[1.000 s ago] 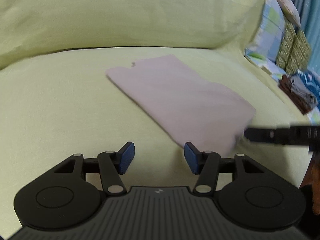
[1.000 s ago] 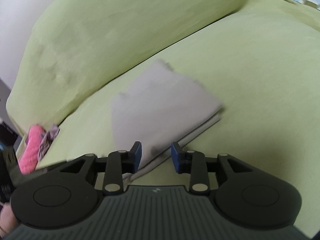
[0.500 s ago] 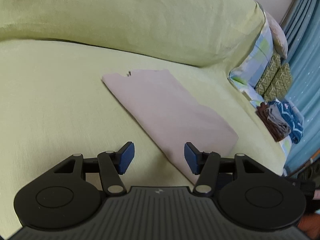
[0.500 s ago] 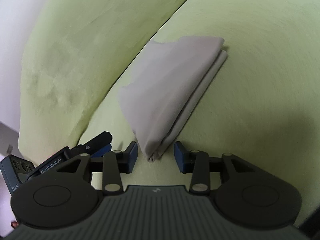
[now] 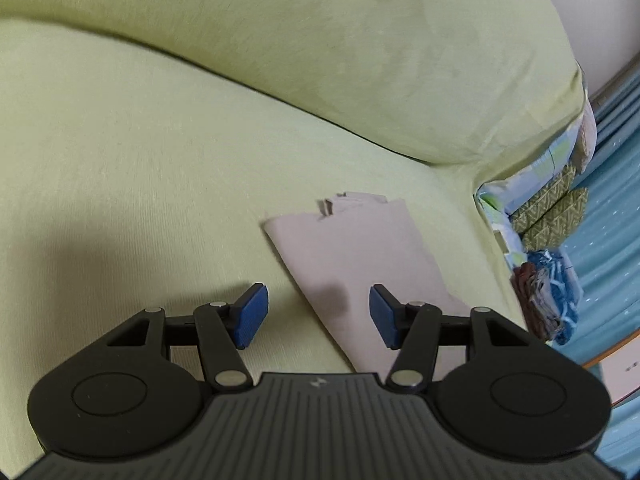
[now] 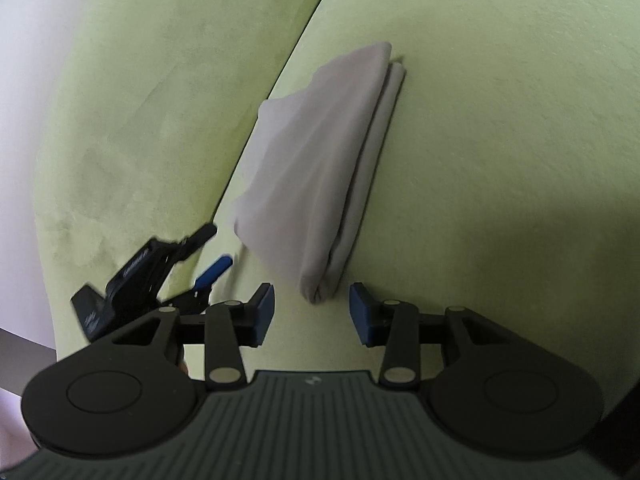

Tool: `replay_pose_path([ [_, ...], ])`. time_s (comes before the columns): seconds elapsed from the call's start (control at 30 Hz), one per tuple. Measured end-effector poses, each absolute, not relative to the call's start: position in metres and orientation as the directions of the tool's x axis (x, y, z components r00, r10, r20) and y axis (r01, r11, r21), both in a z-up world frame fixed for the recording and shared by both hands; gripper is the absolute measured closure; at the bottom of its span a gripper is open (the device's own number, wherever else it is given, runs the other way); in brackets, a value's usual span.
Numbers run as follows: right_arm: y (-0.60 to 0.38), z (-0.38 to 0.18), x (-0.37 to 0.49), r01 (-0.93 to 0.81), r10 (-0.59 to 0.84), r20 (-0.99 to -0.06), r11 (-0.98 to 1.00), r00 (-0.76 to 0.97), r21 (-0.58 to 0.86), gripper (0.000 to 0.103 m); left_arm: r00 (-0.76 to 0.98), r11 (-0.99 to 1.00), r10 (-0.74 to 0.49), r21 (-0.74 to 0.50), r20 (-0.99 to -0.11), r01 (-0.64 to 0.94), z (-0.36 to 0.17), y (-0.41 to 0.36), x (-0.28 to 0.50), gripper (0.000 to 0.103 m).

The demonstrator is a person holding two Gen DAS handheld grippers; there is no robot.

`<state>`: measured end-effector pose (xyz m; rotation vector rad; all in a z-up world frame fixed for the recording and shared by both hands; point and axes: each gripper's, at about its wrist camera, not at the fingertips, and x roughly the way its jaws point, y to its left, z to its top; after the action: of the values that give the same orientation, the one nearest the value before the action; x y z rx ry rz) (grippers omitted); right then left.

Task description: Fold clothes

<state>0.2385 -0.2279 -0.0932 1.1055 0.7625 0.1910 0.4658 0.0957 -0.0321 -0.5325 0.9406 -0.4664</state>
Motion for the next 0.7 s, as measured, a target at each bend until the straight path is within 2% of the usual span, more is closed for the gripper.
replay_pose_path([
  [0.43,-0.219,-0.106,0.25,0.229,0.468,-0.392,0.367,0.792,0.902,0.061,0.473,0.666,-0.69,-0.736,-0.547,0.121,-0.05,0.103,0.497,0.044],
  [0.5,-0.22,-0.109,0.249,0.23,0.474,-0.39,0.362,0.789,0.904,0.061,0.461,0.651,-0.706,-0.749,-0.537,0.123,-0.052,0.105,0.501,0.047],
  [0.6,-0.223,-0.105,0.256,0.237,0.478,-0.401,0.367,0.782,0.899,0.061,0.445,0.654,-0.711,-0.744,-0.545,0.134,-0.055,0.105,0.507,0.057],
  [0.63,-0.222,-0.103,0.258,0.236,0.479,-0.409,0.38,0.777,0.894,0.061,0.443,0.66,-0.707,-0.739,-0.551,0.134,-0.055,0.106,0.508,0.064],
  [0.67,-0.227,-0.102,0.255,0.234,0.479,-0.412,0.389,0.775,0.891,0.061,0.442,0.671,-0.7,-0.73,-0.562,0.134,-0.055,0.106,0.508,0.081],
  [0.7,-0.23,-0.101,0.252,0.234,0.477,-0.416,0.394,0.774,0.889,0.061,0.442,0.681,-0.691,-0.72,-0.573,0.132,-0.056,0.106,0.508,0.089],
])
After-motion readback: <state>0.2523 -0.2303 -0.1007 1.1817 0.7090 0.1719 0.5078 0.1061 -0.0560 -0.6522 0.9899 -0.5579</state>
